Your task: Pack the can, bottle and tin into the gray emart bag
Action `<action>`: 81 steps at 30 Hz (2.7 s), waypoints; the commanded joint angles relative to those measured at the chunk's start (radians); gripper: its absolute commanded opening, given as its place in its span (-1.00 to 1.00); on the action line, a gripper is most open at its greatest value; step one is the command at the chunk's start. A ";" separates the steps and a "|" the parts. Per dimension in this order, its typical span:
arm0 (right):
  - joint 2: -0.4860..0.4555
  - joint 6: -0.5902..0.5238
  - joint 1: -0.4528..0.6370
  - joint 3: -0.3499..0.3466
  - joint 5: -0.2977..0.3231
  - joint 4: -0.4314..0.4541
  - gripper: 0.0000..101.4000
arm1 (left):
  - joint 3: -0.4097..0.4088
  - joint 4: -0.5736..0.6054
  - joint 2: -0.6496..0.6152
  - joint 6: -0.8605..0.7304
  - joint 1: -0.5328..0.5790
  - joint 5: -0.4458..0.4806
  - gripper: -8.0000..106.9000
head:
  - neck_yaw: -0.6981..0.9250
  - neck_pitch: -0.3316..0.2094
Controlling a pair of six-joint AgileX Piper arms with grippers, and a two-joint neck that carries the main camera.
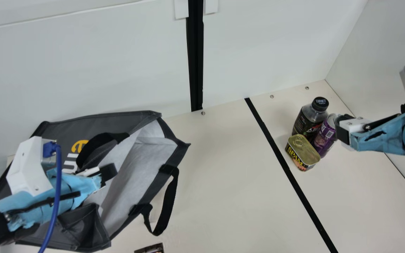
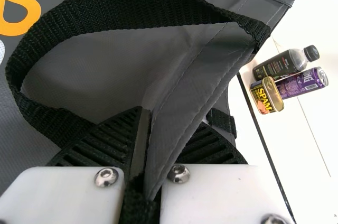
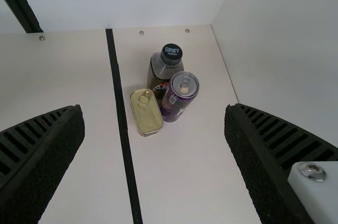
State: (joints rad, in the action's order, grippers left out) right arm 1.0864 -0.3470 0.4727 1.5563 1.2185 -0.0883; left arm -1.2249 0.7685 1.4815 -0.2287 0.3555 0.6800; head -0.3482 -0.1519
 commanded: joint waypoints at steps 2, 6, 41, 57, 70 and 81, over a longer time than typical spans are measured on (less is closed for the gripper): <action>0.000 0.000 0.000 0.000 0.000 0.000 0.79 | 0.000 0.000 0.000 0.000 0.000 0.000 -0.68 | -0.001 -0.023; 0.000 0.000 0.000 0.000 0.000 0.000 0.79 | 0.000 0.000 0.000 0.000 0.000 0.000 -0.68 | -0.001 -0.023; 0.136 0.084 -0.024 0.058 0.002 0.169 0.79 | 0.000 0.000 0.000 0.000 0.000 0.000 -0.68 | -0.001 -0.023; 0.248 0.021 0.015 0.081 0.002 0.144 0.79 | 0.000 0.000 0.000 0.000 0.000 0.000 -0.68 | -0.001 -0.023; 0.333 -0.051 0.052 0.085 -0.019 0.101 0.79 | 0.000 0.000 0.000 0.000 0.000 0.000 -0.68 | -0.001 -0.023; 0.400 -0.090 0.070 0.082 -0.043 0.079 0.79 | 0.000 0.000 0.000 0.000 0.000 0.000 -0.68 | -0.001 -0.023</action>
State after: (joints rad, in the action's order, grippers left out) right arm 1.4826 -0.4355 0.5423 1.6395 1.1722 -0.0097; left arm -1.2249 0.7685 1.4815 -0.2287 0.3555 0.6800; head -0.3467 -0.1519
